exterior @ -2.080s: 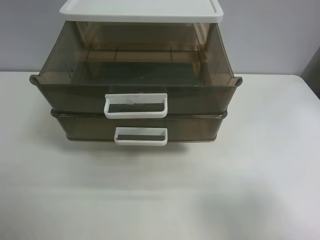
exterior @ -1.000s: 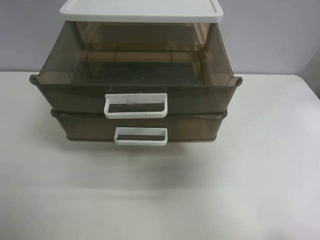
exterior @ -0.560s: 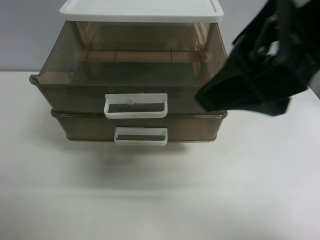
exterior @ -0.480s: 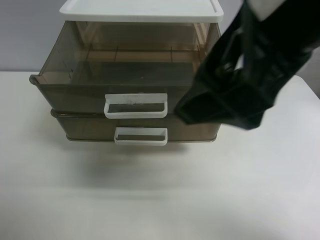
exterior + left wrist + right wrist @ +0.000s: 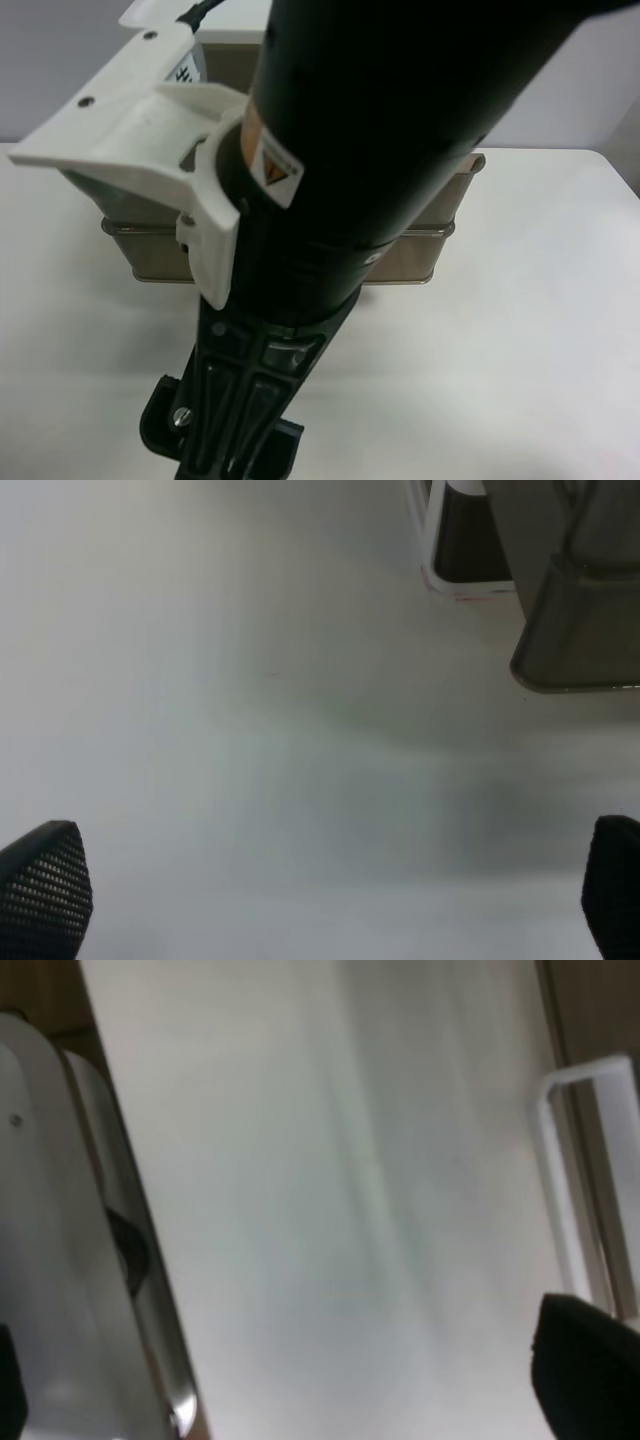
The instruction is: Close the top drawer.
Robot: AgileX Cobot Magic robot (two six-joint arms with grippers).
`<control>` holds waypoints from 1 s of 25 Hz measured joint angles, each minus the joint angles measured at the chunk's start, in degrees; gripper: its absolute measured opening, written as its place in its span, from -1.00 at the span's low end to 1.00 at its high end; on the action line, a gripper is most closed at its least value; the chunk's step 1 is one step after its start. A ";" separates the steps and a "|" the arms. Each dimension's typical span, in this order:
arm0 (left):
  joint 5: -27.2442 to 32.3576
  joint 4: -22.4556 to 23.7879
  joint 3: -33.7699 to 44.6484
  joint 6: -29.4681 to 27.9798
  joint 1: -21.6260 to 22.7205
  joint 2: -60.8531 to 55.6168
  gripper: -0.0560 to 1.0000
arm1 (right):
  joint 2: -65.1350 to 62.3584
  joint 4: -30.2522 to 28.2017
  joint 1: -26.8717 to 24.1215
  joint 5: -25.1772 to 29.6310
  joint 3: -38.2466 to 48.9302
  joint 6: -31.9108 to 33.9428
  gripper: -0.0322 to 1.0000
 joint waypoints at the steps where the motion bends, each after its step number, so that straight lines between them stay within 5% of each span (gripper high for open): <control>1: 0.00 0.00 0.00 0.00 0.00 0.00 0.99 | 0.87 -0.30 0.00 -0.57 0.00 -0.07 0.99; 25: 0.00 0.00 0.00 0.00 0.00 0.00 0.99 | 4.83 1.90 -16.39 -5.86 -1.35 -4.74 0.99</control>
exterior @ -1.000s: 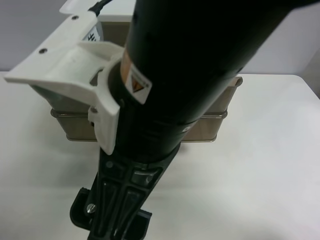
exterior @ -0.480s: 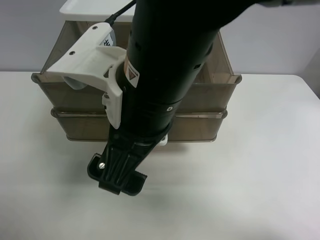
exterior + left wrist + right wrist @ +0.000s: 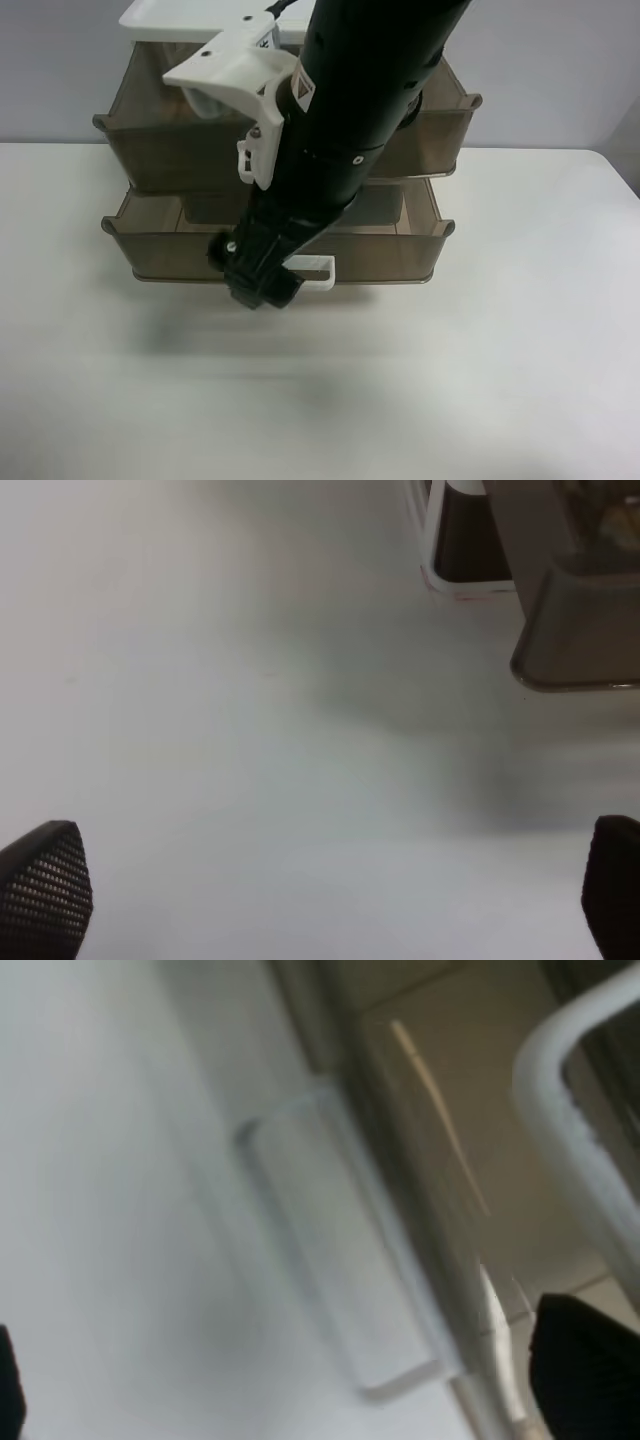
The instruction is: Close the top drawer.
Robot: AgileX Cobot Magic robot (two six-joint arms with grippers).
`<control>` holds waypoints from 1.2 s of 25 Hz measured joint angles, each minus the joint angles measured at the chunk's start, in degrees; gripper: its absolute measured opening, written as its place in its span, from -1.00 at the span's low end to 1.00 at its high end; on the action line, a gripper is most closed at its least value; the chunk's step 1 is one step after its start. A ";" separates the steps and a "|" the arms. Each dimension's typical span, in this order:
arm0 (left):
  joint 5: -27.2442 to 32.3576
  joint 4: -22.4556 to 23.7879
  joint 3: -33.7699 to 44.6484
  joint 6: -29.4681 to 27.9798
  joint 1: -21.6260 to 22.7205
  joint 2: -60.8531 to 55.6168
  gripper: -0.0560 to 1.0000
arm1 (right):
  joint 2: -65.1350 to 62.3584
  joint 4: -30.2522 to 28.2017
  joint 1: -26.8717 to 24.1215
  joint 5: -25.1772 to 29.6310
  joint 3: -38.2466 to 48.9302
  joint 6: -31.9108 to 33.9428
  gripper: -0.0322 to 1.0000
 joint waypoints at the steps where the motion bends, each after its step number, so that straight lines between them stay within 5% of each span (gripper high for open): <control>1: 0.00 0.00 0.00 0.00 0.00 0.00 0.99 | 0.17 -0.33 -0.71 -0.25 -0.73 -0.26 0.99; 16: 0.00 0.00 0.00 0.00 0.00 0.00 0.99 | 12.77 -2.17 -5.17 1.21 -18.61 -2.90 0.99; 30: 0.00 0.00 0.00 0.00 0.00 0.00 0.99 | 15.30 2.12 -11.56 -1.20 -21.10 -6.30 0.99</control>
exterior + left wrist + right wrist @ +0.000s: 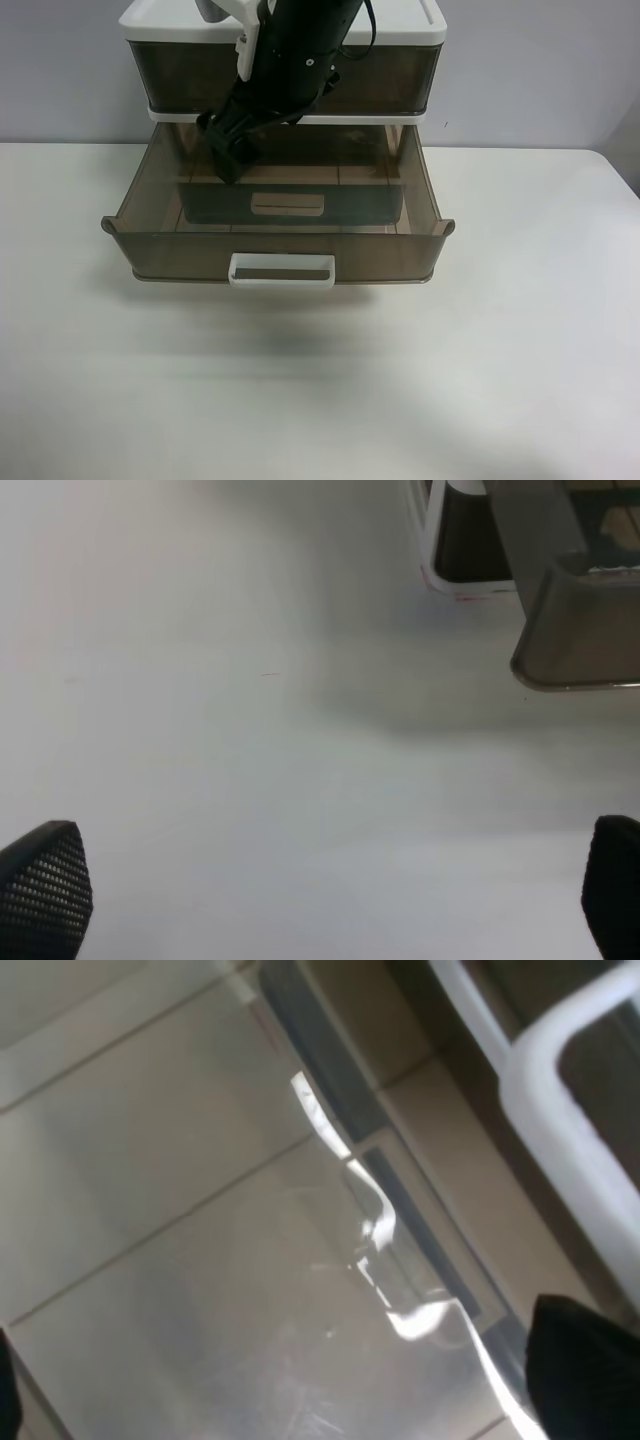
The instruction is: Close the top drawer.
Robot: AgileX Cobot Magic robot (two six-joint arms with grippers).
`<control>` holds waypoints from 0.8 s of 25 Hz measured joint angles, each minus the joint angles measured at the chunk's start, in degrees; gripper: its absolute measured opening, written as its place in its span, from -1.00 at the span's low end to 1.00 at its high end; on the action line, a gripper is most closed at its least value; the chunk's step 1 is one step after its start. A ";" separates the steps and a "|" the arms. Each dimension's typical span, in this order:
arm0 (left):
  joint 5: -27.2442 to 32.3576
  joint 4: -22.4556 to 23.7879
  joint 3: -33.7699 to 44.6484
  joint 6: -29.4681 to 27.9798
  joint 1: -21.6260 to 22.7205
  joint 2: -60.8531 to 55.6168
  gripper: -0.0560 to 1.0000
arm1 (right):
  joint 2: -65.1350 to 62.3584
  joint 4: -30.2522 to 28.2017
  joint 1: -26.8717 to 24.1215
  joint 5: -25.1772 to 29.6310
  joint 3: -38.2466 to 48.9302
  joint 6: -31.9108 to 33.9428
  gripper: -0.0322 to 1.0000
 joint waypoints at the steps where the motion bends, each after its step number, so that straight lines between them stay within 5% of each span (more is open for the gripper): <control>1: 0.00 0.00 0.00 0.00 0.00 0.00 0.99 | 0.00 0.06 0.00 0.02 -0.12 -0.12 0.99; 9: 0.00 0.00 0.00 0.00 0.00 0.00 0.99 | -9.64 1.47 0.40 5.48 -0.58 -2.34 0.99; 15: 0.00 0.00 0.00 0.00 0.00 0.00 0.99 | -22.21 1.20 1.20 13.22 -0.97 -0.61 0.99; 20: 0.00 0.00 0.00 0.00 0.00 0.00 0.99 | -32.31 -2.75 1.20 14.33 2.97 4.39 0.99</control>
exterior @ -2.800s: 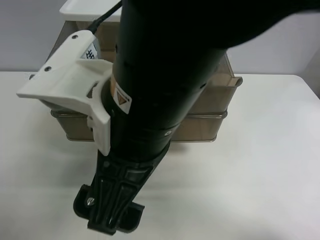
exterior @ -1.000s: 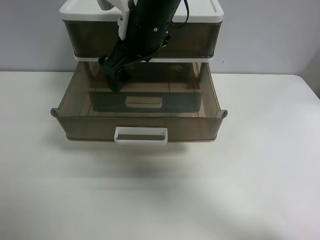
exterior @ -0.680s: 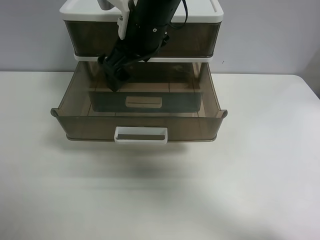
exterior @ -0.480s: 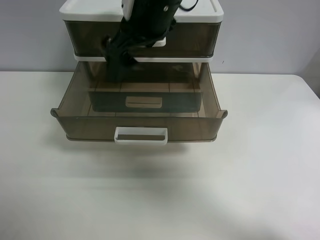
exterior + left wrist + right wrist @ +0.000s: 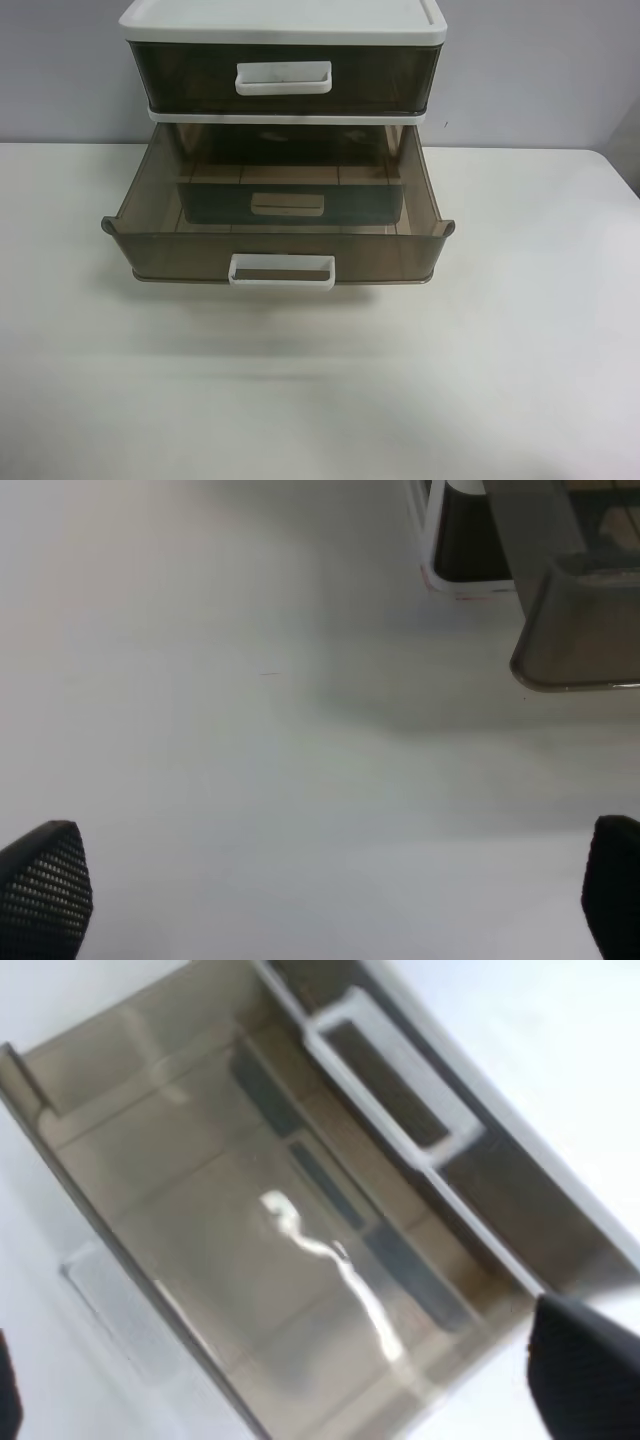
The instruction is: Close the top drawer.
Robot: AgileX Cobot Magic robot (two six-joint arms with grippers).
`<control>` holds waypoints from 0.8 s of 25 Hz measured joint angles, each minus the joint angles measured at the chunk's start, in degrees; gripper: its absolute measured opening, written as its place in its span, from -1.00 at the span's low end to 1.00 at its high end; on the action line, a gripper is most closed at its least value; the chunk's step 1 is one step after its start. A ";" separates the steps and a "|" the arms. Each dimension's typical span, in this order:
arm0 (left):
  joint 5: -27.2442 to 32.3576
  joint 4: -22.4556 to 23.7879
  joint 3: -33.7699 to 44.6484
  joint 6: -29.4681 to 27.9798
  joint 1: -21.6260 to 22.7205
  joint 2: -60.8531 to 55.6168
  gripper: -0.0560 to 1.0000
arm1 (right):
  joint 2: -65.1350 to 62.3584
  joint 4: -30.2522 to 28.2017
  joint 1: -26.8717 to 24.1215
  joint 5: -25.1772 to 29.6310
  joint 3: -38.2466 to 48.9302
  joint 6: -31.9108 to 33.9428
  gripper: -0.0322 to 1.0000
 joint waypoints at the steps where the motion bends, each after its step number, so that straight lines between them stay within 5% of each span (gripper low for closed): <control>1: 0.00 0.00 0.00 0.00 0.00 0.00 0.99 | -2.31 -0.99 0.00 0.05 2.10 0.57 0.99; 8: 0.00 0.00 0.00 0.00 0.00 0.00 0.99 | -25.54 -4.87 -3.83 0.26 21.96 5.02 0.99; 20: 0.00 0.00 0.00 0.00 0.00 0.00 0.99 | -68.84 -1.75 -33.46 -4.44 58.33 9.69 0.99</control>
